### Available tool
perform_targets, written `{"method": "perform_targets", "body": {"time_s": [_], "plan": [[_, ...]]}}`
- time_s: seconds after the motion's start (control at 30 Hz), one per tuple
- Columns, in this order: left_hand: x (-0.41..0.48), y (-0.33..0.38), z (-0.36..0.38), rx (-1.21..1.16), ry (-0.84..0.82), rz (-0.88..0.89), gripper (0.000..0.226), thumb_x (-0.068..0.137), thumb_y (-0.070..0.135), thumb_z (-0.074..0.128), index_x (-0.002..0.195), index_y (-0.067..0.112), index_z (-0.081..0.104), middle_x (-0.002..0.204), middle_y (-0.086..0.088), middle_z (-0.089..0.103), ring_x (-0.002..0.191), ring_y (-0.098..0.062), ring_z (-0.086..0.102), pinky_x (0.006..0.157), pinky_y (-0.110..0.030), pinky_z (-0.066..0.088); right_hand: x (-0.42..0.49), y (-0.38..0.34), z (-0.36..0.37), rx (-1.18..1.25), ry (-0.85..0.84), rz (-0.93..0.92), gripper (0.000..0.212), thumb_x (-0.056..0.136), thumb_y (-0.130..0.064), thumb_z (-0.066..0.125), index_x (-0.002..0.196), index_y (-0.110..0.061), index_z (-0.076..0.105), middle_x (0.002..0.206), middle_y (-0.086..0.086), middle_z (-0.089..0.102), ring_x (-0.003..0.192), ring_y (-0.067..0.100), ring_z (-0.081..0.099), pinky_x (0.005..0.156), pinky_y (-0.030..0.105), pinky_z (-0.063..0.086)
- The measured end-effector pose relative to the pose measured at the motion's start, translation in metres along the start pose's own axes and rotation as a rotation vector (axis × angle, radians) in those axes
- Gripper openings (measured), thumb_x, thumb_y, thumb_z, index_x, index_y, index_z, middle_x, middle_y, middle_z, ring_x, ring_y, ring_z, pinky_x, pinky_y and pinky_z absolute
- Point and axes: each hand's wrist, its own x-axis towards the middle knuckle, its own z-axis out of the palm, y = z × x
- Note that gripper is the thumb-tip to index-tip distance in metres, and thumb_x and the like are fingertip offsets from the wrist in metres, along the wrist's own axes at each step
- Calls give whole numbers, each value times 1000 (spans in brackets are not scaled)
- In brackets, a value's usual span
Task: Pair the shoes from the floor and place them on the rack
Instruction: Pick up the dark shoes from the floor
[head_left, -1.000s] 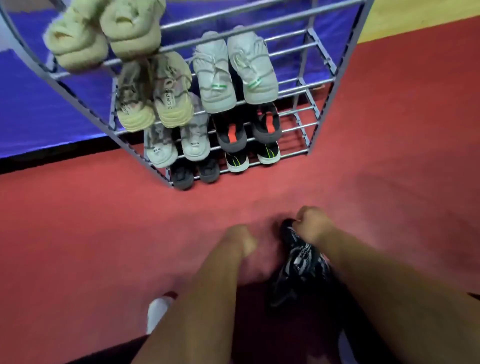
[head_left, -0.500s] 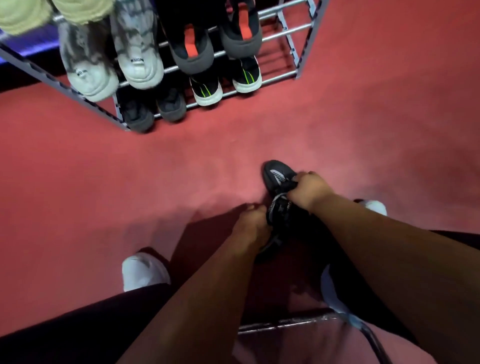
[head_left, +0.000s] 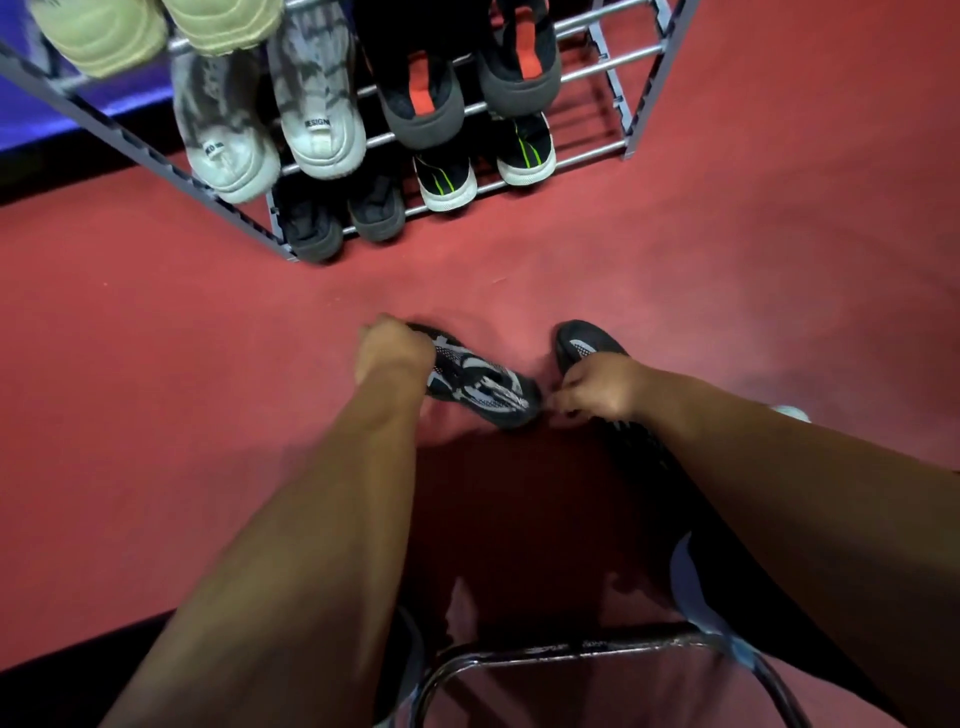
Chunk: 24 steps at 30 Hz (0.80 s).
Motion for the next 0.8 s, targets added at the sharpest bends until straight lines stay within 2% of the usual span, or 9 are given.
{"method": "perform_targets", "body": {"time_s": [0.1,0.17,0.23,0.33,0.47,0.53,0.63,0.73,0.8], "plan": [[-17,0,22,-86,-252,-112,65,103,51,46,144,2,54,145,-18,57,129,-34,59,109,-36,45,0,11,0,-185,256,33,25,91,-36,66,100,-15,75,105,12,71,105,33,67,82,33,51],[-38,0,48,-174,-361,-149,78,95,67,48,143,5,56,141,-15,60,123,-33,62,109,-40,48,1,22,1,-207,399,115,50,89,-41,70,126,-9,62,128,18,59,119,40,59,96,41,50],[-56,1,75,-127,-393,-121,88,91,75,47,149,9,52,150,-13,53,135,-33,53,115,-39,42,3,32,5,-266,428,226,82,85,-55,73,143,-6,43,141,17,46,129,41,49,104,47,45],[-76,2,101,-153,-345,-115,97,90,70,56,154,1,34,155,-19,40,141,-34,46,117,-38,38,6,41,16,-289,346,369,116,69,-68,83,151,-7,27,147,16,41,136,40,46,108,49,43],[-82,-5,109,-247,-215,-73,102,82,45,76,150,-3,17,142,-18,54,124,-35,61,103,-46,51,8,44,40,-280,235,427,143,66,-66,90,163,-5,3,157,15,33,143,40,42,111,49,42],[-76,-6,106,-206,-193,-21,99,83,37,75,152,0,16,141,-18,54,124,-36,61,102,-46,52,9,43,50,-343,268,436,137,77,-56,86,164,-3,-5,159,13,30,142,39,44,108,49,45],[-72,-7,102,-217,-184,1,97,84,22,68,159,10,8,147,-21,45,125,-38,57,106,-46,49,9,42,51,-317,363,399,109,90,-35,76,163,-2,2,154,15,35,136,41,48,103,50,49],[-71,-18,100,-172,-86,52,98,85,21,66,162,17,4,153,-17,35,130,-38,50,108,-47,46,9,38,39,-161,408,260,104,79,-42,82,154,-5,21,143,19,43,129,44,51,105,51,49],[-68,-27,98,-112,-9,75,99,86,26,68,162,11,6,157,-15,31,135,-37,43,109,-45,41,13,31,29,-71,493,121,99,77,-46,82,151,-4,31,141,21,48,129,45,50,109,49,45]]}}
